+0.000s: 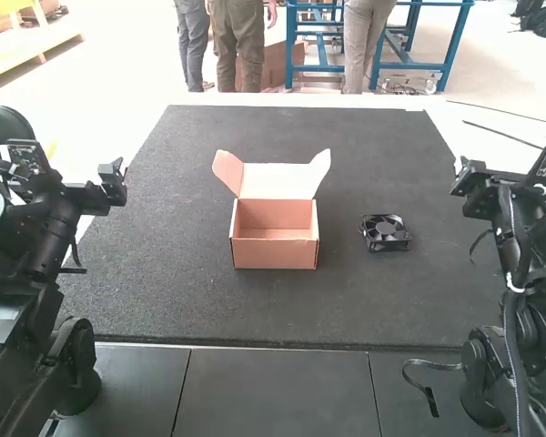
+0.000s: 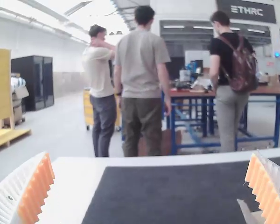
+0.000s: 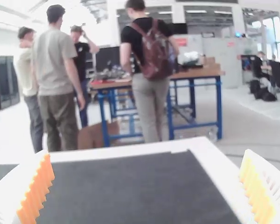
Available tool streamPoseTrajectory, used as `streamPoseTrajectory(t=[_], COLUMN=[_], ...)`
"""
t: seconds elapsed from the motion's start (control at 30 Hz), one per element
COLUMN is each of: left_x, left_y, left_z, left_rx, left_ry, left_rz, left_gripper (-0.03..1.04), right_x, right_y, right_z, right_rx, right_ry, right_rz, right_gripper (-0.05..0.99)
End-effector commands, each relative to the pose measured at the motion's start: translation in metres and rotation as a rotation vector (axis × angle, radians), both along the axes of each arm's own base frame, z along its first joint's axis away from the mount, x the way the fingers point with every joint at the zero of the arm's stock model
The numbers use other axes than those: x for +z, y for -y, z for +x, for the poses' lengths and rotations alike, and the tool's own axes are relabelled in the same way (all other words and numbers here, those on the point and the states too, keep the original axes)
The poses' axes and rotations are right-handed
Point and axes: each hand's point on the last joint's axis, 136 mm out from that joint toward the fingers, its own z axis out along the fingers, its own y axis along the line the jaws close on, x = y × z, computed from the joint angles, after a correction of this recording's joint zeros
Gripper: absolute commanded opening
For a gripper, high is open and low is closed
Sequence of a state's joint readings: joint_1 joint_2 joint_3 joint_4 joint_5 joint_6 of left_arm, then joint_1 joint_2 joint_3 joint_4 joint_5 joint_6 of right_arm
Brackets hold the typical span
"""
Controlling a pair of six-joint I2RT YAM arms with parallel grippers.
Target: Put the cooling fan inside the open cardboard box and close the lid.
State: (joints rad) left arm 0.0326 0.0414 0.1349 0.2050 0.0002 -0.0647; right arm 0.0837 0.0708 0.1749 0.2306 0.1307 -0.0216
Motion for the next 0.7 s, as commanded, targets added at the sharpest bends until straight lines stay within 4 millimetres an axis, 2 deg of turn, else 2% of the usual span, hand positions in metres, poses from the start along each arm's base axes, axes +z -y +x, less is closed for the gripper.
streamPoseTrajectory(t=[0.0,0.3,0.5,0.6,0.67], left_x=[0.022,0.04,0.057,0.05,0.042], left_y=[-0.002,-0.004,-0.007,-0.006,-0.001], left_z=[-0.002,0.016,0.025,0.034,0.038], left_rx=[0.006,0.01,0.016,0.01,-0.014], left_ry=[0.01,-0.115,-0.211,-0.317,-0.378], left_rz=[-0.009,-0.027,-0.095,-0.105,-0.107], left_gripper=[0.97,0.97,0.97,0.97,0.97], right_x=[0.026,0.057,0.06,0.07,0.081], right_y=[0.0,-0.001,-0.004,-0.008,-0.001], right_z=[0.001,0.03,0.048,0.048,0.048], right_rx=[0.003,-0.001,0.003,0.02,-0.011], right_ry=[0.011,-0.176,-0.381,-0.4,-0.381], right_rz=[0.01,0.054,0.058,0.079,0.091], right_gripper=[0.91,0.91,0.91,0.91,0.91])
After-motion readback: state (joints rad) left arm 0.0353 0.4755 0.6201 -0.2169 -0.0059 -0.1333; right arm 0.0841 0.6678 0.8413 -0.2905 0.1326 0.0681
